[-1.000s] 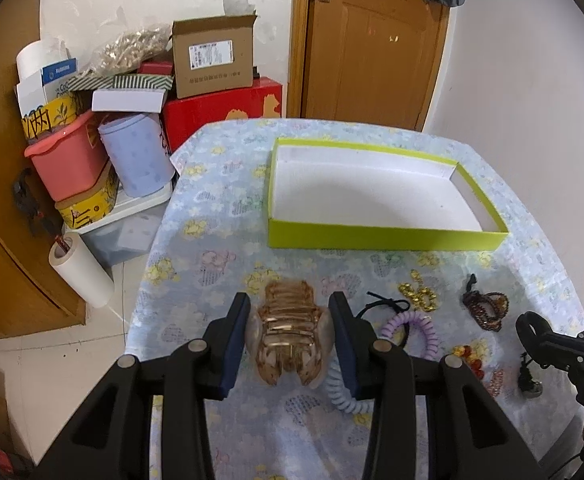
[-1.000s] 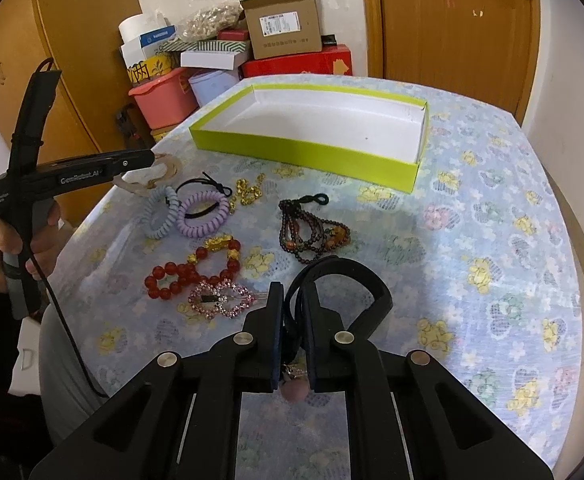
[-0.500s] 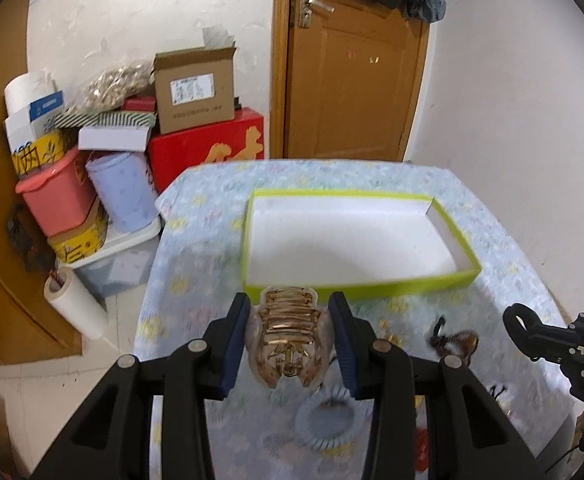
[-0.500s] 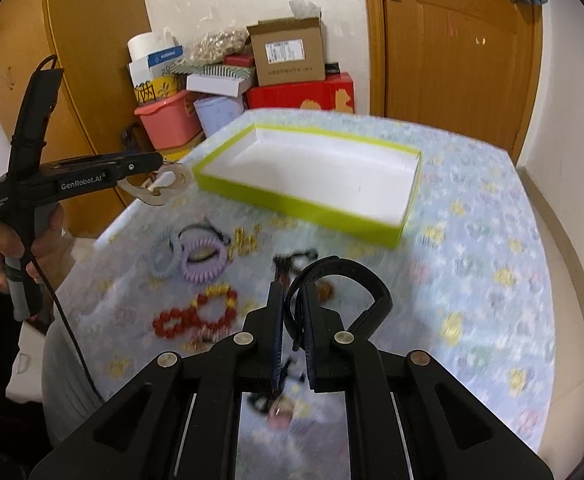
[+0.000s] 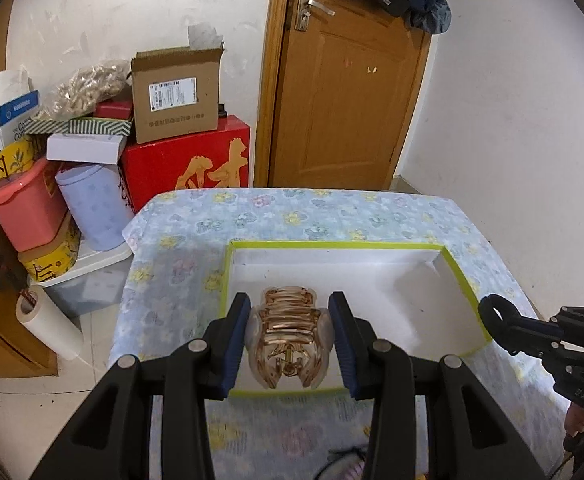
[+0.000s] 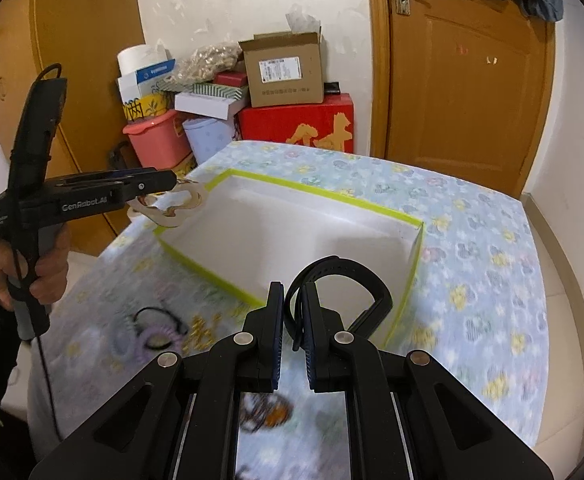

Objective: Organize jewelry
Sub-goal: 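Carry both items into the green box and open both tools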

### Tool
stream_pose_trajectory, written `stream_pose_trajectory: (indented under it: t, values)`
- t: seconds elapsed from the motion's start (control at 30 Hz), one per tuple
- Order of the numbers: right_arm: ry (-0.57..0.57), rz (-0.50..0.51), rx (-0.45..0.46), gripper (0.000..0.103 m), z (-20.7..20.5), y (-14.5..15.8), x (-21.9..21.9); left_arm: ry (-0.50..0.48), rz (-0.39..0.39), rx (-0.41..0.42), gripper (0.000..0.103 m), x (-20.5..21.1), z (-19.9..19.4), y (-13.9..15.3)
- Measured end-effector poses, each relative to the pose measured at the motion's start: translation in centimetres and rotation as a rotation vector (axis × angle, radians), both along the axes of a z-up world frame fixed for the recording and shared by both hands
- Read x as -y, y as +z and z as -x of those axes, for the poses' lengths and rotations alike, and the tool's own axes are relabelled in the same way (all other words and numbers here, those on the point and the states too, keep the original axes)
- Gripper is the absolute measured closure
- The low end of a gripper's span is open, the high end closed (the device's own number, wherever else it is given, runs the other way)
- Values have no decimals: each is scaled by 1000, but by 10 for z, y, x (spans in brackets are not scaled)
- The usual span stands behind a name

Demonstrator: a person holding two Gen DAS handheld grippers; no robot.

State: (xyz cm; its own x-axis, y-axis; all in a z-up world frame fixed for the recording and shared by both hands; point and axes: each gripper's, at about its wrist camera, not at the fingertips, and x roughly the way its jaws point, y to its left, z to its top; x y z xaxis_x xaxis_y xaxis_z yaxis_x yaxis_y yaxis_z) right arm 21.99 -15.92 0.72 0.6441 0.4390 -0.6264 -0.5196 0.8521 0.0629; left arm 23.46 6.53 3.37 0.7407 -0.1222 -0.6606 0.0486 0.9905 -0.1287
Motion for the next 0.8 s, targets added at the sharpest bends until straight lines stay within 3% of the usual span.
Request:
stream_pose_trajectory:
  t: [0.37, 0.8]
  values:
    - [-16, 13, -92, 94, -40, -35, -3, 5, 1, -69, 61, -5, -12, -43]
    - [-23, 0, -152, 93, -52, -41, 1, 3, -70, -78, 60, 2, -10, -47]
